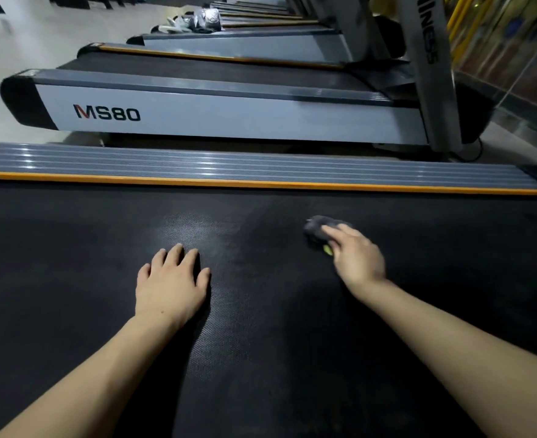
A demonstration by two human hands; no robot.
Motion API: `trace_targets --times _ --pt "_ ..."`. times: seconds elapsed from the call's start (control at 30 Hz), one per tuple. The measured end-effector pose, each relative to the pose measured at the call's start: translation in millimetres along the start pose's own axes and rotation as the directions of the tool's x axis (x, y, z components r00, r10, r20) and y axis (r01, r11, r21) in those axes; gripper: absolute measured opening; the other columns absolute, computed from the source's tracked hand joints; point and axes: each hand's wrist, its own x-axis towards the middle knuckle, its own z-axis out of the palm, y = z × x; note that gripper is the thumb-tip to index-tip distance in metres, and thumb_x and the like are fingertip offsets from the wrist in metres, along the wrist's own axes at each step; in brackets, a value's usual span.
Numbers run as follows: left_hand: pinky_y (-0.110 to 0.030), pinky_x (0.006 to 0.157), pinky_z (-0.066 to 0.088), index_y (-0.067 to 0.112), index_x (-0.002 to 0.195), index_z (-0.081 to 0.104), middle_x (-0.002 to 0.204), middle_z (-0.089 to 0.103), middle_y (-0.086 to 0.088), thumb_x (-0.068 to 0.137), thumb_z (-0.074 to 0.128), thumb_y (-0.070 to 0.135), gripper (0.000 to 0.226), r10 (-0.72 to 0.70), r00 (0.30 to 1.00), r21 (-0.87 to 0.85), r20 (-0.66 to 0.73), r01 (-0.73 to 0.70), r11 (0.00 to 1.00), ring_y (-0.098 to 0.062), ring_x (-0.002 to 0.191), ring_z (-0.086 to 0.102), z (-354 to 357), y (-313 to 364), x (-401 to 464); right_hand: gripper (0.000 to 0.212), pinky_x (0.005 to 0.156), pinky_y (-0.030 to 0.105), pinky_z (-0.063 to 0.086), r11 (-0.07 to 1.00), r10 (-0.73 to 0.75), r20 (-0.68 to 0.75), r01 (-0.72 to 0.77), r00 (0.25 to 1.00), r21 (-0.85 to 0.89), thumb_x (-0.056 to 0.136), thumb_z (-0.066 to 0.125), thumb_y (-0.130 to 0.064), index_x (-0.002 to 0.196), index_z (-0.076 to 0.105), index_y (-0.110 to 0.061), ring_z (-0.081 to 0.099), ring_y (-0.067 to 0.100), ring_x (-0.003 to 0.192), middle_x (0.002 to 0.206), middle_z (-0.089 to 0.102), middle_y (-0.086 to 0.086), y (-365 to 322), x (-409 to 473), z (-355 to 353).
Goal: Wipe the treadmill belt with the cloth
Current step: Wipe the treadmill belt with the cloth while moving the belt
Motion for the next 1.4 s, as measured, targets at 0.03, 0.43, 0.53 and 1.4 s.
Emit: trace_targets --times 0.03,0.43,0.53,1.4 --pt "-0.048 0.114 0.027 0.034 0.136 0.047 0.156 0.038 0.005 0.097 0.032 0.058 0.049 0.005 1.0 0.005 -0.003 -0.005 1.0 -0.025 0.146 0.027 0.0 0.6 -1.3 0.034 0.091 0.035 0.049 0.999 0.037 -0.006 -0.038 0.999 -0.034 0.096 0.055 -0.032 0.128 0.06 -0.044 0.056 0.02 0.122 0.135 0.058 -0.01 6.3 -2.2 -5.3" --pt "-0.053 0.119 0.021 0.036 0.141 0.042 0.161 0.03 0.006 0.097 0.032 0.054 0.049 -0.018 1.0 -0.035 0.017 0.019 0.999 -0.026 0.149 0.021 4.7 1.5 0.7 0.036 0.095 0.023 0.047 0.835 -0.497 -0.058 0.496 0.866 0.241 0.08 0.076 -0.019 0.114 0.073 -0.029 0.065 0.016 0.107 0.116 0.07 -0.005 -105.0 -37.9 36.4" --pt "-0.053 0.12 0.019 0.037 0.143 0.041 0.162 0.029 0.006 0.098 0.031 0.053 0.049 -0.009 0.999 -0.051 0.03 0.011 0.999 -0.027 0.15 0.018 0.7 4.6 -1.4 0.036 0.096 0.035 0.052 0.918 -0.377 0.017 0.371 0.926 0.142 0.087 0.067 -0.019 0.121 0.068 -0.033 0.062 0.02 0.115 0.124 0.066 -0.006 -71.6 15.5 26.5" --pt "-0.055 0.118 0.022 0.047 0.14 0.04 0.155 0.036 0.008 0.096 0.034 0.063 0.047 0.074 0.997 -0.029 0.0 -0.074 0.997 -0.025 0.148 0.021 5.2 23.1 1.9 0.036 0.105 0.023 0.044 0.797 -0.574 0.047 0.543 0.818 0.265 0.086 0.074 -0.022 0.122 0.07 -0.025 0.061 0.012 0.121 0.128 0.066 -0.003 9.2 -98.1 -33.5"
